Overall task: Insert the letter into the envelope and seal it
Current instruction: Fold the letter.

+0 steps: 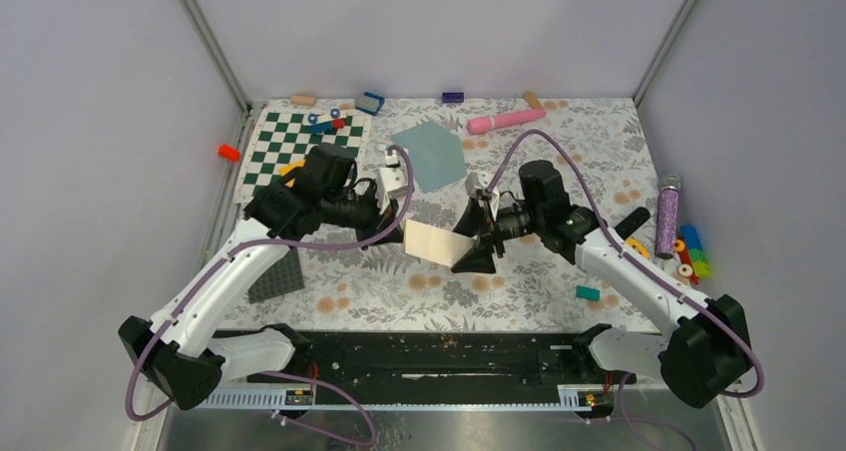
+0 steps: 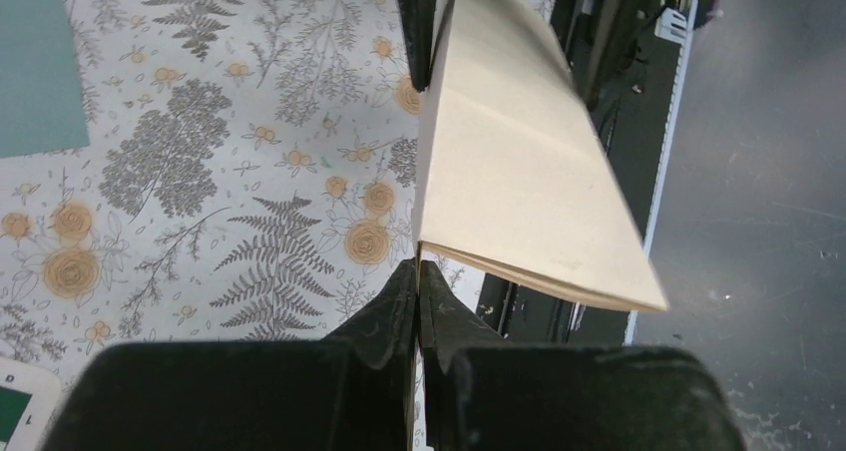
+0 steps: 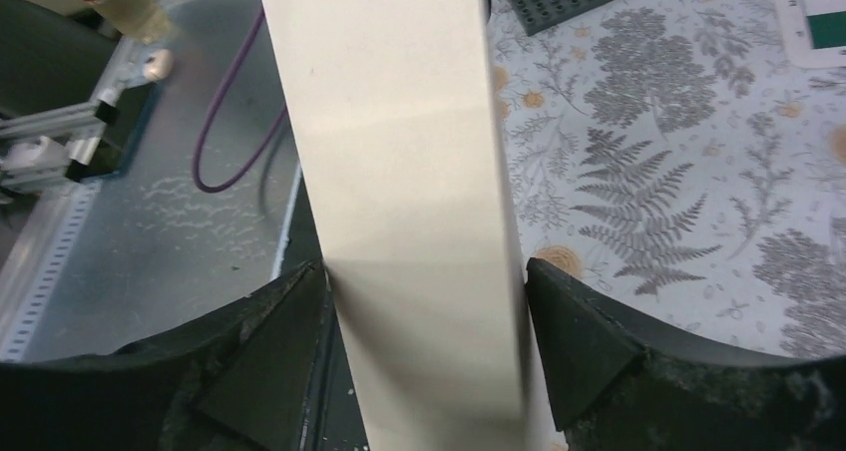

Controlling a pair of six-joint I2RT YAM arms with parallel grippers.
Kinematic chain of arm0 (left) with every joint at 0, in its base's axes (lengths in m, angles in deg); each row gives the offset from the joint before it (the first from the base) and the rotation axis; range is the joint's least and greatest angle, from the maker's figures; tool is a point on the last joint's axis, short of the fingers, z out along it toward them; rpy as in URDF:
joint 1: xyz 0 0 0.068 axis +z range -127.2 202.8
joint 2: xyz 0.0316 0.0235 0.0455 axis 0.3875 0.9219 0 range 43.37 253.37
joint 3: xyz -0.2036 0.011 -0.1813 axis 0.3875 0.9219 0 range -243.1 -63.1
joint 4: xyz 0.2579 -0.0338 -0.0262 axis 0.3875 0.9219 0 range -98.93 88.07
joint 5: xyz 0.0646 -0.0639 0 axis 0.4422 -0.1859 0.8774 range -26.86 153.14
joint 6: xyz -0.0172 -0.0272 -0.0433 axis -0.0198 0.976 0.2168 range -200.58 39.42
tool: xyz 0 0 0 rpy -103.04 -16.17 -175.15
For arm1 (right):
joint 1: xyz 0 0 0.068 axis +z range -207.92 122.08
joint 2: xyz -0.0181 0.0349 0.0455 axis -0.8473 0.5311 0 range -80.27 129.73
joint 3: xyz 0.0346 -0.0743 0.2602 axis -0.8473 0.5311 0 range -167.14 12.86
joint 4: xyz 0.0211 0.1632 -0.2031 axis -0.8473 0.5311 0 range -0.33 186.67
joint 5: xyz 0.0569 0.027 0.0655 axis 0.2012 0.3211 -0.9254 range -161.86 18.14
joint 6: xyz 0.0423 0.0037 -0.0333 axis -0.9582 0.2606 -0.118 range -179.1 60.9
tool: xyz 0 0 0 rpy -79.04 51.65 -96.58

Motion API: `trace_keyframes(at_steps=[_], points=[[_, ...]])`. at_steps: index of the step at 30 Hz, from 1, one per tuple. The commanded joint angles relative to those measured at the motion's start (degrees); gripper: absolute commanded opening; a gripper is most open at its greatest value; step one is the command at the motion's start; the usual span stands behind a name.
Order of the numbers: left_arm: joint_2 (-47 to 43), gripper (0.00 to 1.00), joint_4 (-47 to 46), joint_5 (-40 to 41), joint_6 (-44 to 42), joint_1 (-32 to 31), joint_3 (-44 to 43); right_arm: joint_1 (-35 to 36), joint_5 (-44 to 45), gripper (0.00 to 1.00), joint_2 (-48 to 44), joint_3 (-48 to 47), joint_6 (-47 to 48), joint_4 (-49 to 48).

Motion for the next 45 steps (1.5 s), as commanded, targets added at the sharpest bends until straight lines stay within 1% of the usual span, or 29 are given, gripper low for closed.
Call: trace_keyframes(at_steps=[1,3,5,7,10,13,17,19,21,23,27,33,35,40,45], points=[[0.83,0.00,-5.13,1.11,5.03,3.08,-1.51,0.48,6.12,0.85,-4.89,-2.50,9.02,4.93],[1.56,0.00,-5.69,-0.55,6.42,4.50,-0.90,0.48,9.17,0.90,-7.14,-1.94,11.35,5.14],[2.11,0.00,-6.26,0.05,7.49,4.93,-0.37,0.48,12.00,0.97,-9.05,-1.86,13.82,6.11],[2.44,0.00,-6.62,0.60,7.86,5.27,-0.06,0.48,14.60,0.99,-11.03,-1.46,16.09,6.32],[2.73,0.00,-6.83,-1.21,8.46,5.64,0.23,0.51,18.15,1.00,-12.55,-0.47,16.71,4.42],[3.03,0.00,-7.91,-2.31,10.03,6.22,0.52,1.10,21.42,1.00,-13.16,1.79,16.47,0.44],[4.01,0.00,-8.60,-6.47,11.60,8.70,0.67,3.74,33.92,0.99,-13.03,3.67,19.60,-3.40],[4.07,0.00,-8.46,-8.97,11.08,8.90,0.84,4.47,38.69,1.00,-12.55,5.05,19.21,-9.49],[3.76,0.00,-8.15,-11.51,10.29,8.90,1.25,5.05,42.36,0.99,-11.90,5.79,18.95,-12.86],[3.71,0.00,-7.51,-13.09,9.41,8.83,1.39,5.51,43.86,0.99,-11.46,6.36,18.94,-14.92],[3.85,0.00,-7.28,-12.60,8.88,8.69,1.83,7.14,45.60,0.97,-10.76,7.14,19.25,-17.09],[4.81,0.00,-7.28,-11.82,8.82,8.05,2.10,10.24,52.24,0.85,-9.38,7.96,23.40,-20.06],[5.14,0.00,-7.28,-11.53,8.90,7.87,1.90,11.38,53.11,0.78,-9.22,8.35,25.41,-20.45],[6.06,0.00,-7.28,-10.93,8.83,7.43,1.61,13.20,53.63,0.57,-8.70,8.62,28.26,-19.70],[6.34,0.00,-7.28,-10.61,8.89,7.19,1.17,14.38,52.45,0.27,-7.92,8.15,29.43,-17.76]])
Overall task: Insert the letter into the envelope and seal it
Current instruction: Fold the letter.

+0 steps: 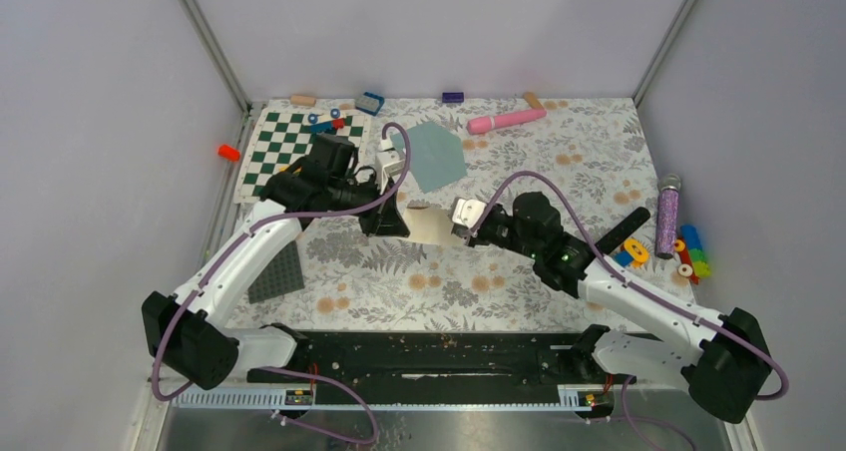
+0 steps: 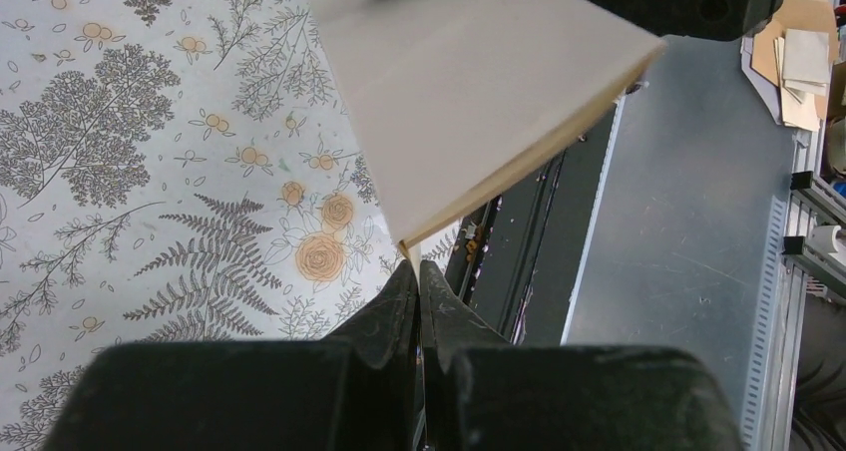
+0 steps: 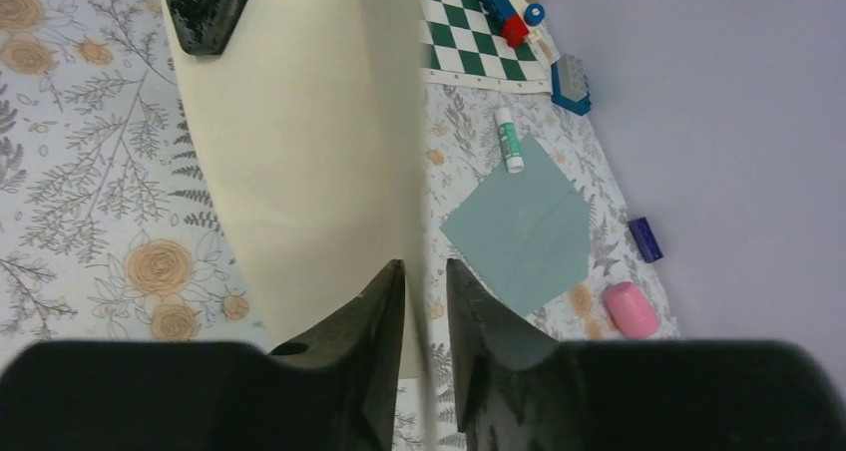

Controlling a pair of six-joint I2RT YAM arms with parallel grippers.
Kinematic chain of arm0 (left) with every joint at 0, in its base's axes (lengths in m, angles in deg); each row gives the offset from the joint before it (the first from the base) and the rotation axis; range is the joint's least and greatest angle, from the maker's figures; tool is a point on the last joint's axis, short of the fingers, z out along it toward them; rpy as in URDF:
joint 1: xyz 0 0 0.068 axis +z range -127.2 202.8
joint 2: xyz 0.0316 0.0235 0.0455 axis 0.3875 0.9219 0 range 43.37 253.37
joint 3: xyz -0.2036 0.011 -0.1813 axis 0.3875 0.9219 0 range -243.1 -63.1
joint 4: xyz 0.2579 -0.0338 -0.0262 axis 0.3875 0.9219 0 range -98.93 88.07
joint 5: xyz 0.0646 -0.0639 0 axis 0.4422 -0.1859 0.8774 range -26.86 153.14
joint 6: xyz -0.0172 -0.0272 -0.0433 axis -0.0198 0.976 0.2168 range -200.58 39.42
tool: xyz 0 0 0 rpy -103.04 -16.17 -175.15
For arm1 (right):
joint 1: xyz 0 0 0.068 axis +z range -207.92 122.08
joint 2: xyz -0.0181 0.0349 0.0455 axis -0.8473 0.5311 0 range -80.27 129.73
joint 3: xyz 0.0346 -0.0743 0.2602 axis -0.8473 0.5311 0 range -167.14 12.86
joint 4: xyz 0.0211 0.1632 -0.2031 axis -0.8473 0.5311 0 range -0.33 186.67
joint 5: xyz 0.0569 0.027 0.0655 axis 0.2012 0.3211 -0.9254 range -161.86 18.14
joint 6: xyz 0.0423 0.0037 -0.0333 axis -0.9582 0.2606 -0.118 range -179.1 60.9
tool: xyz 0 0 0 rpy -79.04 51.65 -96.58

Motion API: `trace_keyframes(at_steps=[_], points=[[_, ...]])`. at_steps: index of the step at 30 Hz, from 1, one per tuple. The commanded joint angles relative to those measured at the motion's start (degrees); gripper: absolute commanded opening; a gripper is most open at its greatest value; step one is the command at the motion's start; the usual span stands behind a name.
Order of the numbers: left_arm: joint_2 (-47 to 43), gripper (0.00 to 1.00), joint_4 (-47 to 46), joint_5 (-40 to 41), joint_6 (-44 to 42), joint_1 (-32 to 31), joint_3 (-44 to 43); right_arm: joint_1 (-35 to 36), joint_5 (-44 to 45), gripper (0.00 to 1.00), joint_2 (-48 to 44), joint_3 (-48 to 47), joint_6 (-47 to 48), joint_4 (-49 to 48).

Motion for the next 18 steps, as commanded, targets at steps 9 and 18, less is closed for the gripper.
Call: trace_keyframes(at_steps=[9,18], points=[[-5.11,0.98,0.27,1.30,-2.22,2.80,-4.37,1.42,4.18,0.00,-0.82,-0.60,1.72,0.58],[-9.77,0.99,-2.17,-0.22,-4.15,11.58,-7.32,-10.06,-13.23,0.00,-5.37,-6.43,-19.61,4.73]])
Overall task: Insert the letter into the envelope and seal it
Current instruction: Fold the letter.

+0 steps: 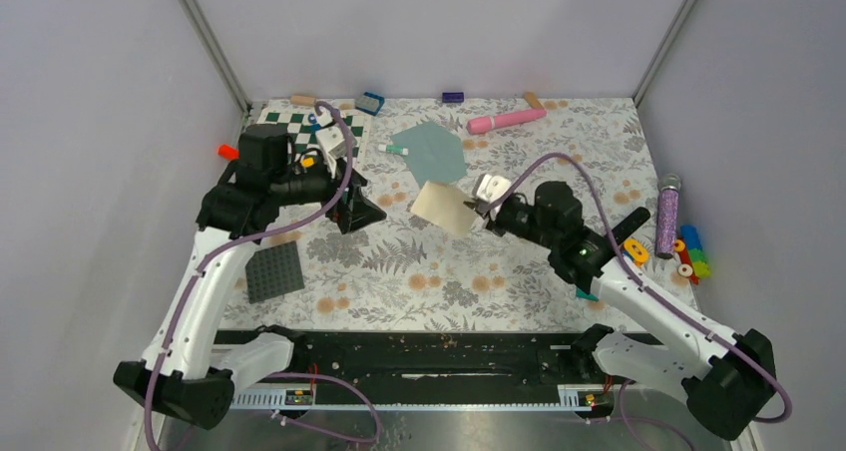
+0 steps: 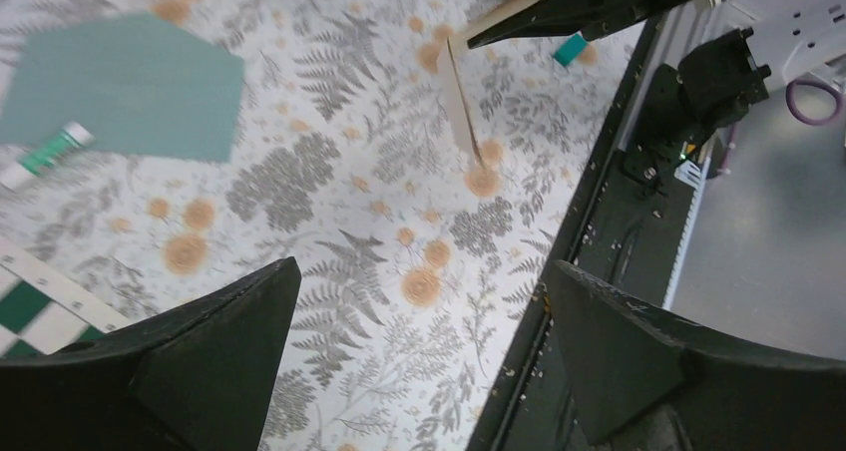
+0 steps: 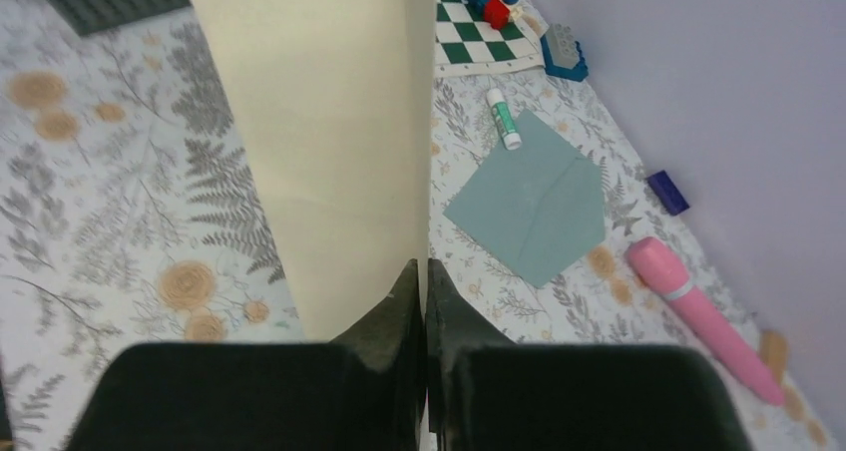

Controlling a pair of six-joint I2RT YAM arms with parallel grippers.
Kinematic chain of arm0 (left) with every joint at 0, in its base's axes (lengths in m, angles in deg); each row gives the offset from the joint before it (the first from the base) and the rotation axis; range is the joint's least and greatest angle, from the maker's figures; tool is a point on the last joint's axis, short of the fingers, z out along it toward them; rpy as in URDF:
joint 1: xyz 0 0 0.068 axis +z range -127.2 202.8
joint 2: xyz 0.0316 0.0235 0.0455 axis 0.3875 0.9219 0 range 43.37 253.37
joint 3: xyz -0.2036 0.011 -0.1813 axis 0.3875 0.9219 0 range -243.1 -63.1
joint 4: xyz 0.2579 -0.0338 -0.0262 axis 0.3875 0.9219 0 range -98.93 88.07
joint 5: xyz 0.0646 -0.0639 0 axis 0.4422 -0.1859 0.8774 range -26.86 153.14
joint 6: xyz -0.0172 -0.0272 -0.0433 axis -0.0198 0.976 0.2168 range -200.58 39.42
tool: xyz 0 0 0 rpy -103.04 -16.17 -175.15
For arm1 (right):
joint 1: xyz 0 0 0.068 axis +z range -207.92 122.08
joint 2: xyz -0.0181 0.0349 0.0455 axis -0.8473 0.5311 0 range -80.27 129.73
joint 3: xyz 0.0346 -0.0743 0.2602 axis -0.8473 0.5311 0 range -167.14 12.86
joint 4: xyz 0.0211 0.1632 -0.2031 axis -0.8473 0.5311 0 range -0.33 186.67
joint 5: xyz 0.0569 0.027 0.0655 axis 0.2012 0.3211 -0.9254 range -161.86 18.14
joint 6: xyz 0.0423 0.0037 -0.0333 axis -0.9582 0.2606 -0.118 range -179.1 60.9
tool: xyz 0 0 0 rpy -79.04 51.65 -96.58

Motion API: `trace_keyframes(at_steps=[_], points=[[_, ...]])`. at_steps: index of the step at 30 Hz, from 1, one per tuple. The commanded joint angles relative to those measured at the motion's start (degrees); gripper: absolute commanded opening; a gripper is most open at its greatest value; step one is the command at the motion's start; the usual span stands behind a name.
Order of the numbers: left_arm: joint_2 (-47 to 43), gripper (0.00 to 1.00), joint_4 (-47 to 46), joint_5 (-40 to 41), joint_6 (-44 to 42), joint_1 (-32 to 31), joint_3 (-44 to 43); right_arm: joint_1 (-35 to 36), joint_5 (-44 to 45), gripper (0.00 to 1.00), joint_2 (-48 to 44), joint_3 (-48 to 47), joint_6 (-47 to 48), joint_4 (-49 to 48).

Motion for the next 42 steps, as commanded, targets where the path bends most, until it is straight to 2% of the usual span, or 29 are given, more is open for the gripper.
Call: trace_keyframes(at_steps=[1,5,9,13,18,26,34,37,42], points=[[1.10,0.99,-3.73,-1.45,-1.61,1.21,-2.86,-6.58,-13.81,0.00,-2.64,-5.71,-16.16,0.54],[4.80,0.98,-8.11,-5.29,0.93,1.02,-0.62,-10.09,-27.14,0.00,-2.98,-7.83,-28.90,-1.68],[6.55,0.96,-10.77,-5.12,2.57,-1.80,0.17,-12.70,-36.42,0.00,-1.84,-6.42,-44.41,-12.82],[6.20,0.95,-12.75,-3.49,4.07,-6.08,-0.21,-14.81,-40.03,0.00,0.84,-4.18,-58.88,-26.56],[7.35,0.88,-12.74,-4.53,6.42,-9.69,-3.14,-14.98,-41.98,0.00,6.23,-3.57,-68.70,-37.04],[9.50,0.73,-12.78,-2.16,6.23,-15.10,-4.96,-14.97,-42.59,0.00,6.89,-2.13,-69.95,-39.06],[10.60,0.61,-12.80,-2.14,6.54,-16.51,-6.08,-14.99,-42.59,0.00,8.30,-1.31,-69.29,-38.76],[10.40,0.53,-13.48,-2.33,6.99,-16.82,-5.99,-14.90,-42.31,0.00,8.92,-0.93,-68.40,-38.62],[10.62,0.49,-14.31,-2.47,7.86,-17.11,-6.09,-13.49,-41.99,0.00,9.35,-0.61,-65.06,-36.31]])
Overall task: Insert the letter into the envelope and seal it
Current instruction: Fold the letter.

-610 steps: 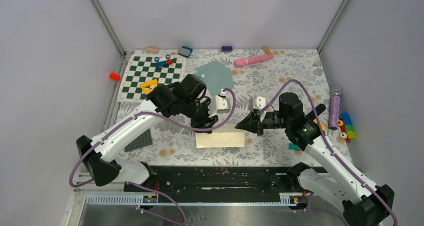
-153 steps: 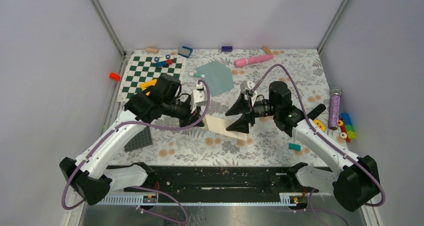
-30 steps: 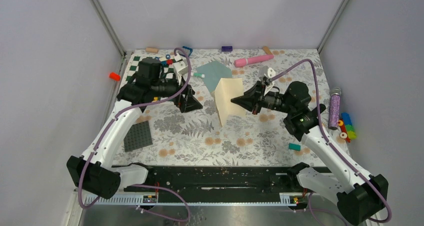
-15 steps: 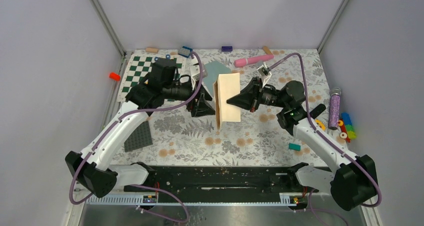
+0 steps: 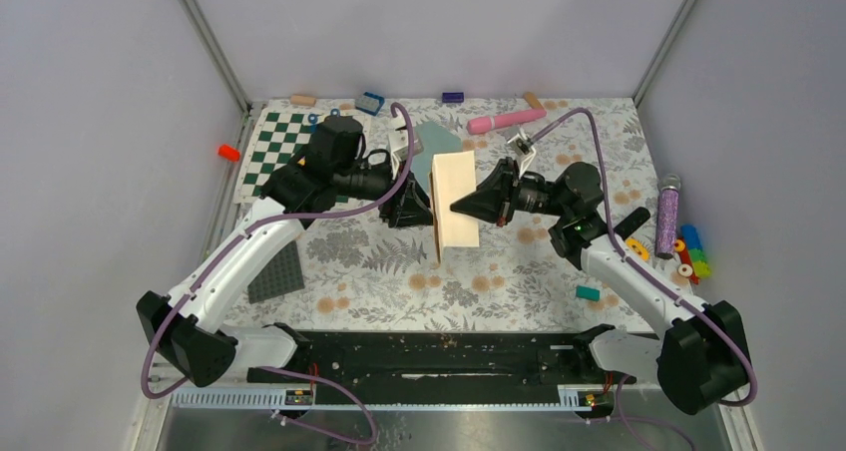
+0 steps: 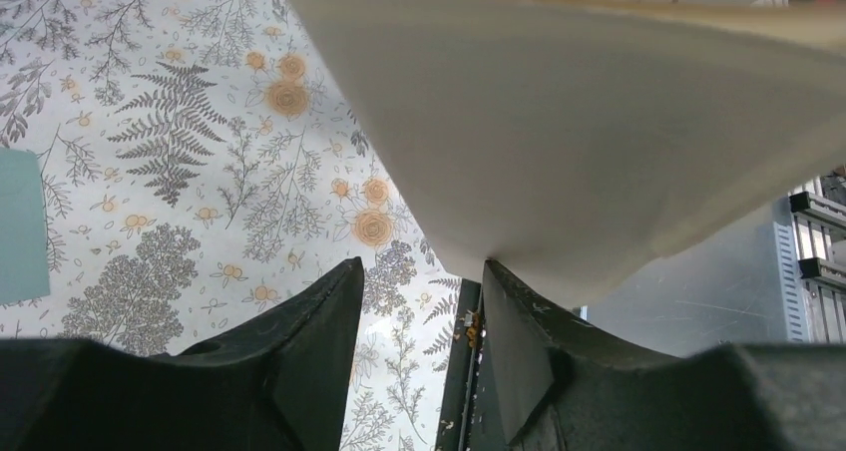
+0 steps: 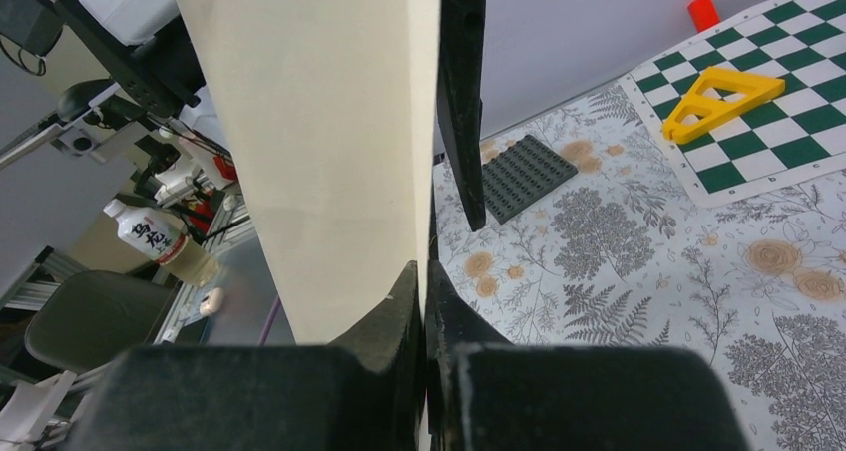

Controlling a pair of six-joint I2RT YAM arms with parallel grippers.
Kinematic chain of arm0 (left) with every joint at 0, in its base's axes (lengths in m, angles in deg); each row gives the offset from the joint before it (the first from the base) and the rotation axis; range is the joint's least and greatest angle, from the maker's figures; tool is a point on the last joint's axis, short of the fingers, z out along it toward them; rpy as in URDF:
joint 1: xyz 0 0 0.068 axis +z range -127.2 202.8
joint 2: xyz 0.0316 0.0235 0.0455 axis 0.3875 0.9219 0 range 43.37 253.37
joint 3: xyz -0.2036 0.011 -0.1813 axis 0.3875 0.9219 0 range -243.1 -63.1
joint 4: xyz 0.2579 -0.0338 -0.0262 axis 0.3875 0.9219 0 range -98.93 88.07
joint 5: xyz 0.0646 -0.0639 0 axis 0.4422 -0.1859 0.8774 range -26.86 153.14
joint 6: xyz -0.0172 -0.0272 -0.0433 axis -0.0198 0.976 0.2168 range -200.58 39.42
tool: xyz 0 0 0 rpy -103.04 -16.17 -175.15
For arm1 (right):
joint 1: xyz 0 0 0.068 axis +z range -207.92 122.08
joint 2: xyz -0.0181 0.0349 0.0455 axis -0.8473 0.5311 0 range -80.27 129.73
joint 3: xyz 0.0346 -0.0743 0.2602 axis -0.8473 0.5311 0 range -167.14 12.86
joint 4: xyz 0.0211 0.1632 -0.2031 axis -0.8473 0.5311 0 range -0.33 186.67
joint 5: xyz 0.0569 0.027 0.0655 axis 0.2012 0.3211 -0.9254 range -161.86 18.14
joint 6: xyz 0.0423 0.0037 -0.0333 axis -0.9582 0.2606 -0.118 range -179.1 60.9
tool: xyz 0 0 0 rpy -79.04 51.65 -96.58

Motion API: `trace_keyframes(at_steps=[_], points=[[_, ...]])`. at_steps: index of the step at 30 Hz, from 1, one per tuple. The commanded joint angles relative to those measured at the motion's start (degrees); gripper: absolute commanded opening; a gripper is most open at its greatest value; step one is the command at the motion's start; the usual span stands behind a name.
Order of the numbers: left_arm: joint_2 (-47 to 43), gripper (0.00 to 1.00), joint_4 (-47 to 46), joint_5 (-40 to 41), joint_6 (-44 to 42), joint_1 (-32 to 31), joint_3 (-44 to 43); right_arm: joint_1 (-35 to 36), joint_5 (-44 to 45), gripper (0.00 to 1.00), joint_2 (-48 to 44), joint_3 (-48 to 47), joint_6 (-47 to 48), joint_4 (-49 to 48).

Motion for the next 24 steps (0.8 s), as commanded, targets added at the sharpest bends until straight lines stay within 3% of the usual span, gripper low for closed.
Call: trace_keyframes(at_steps=[1,12,22,24], points=[[-0.22,0.48,-3.66,-0.49,1.01,-0.39,-2.79,1.73,-0.28,0.00,0.05,0.13,4.15,0.45],[-0.11,0.33,-4.36,-0.99,1.95,-0.58,-2.77,4.81,1.26,0.00,0.87,-0.17,10.66,5.64],[-0.18,0.10,-4.67,-0.80,2.07,-0.58,-2.43,6.01,1.73,0.00,0.93,-0.66,12.85,7.58],[-0.47,0.02,-5.23,-0.65,2.42,-0.58,-2.02,6.01,1.61,0.00,0.96,-0.76,12.87,7.64]])
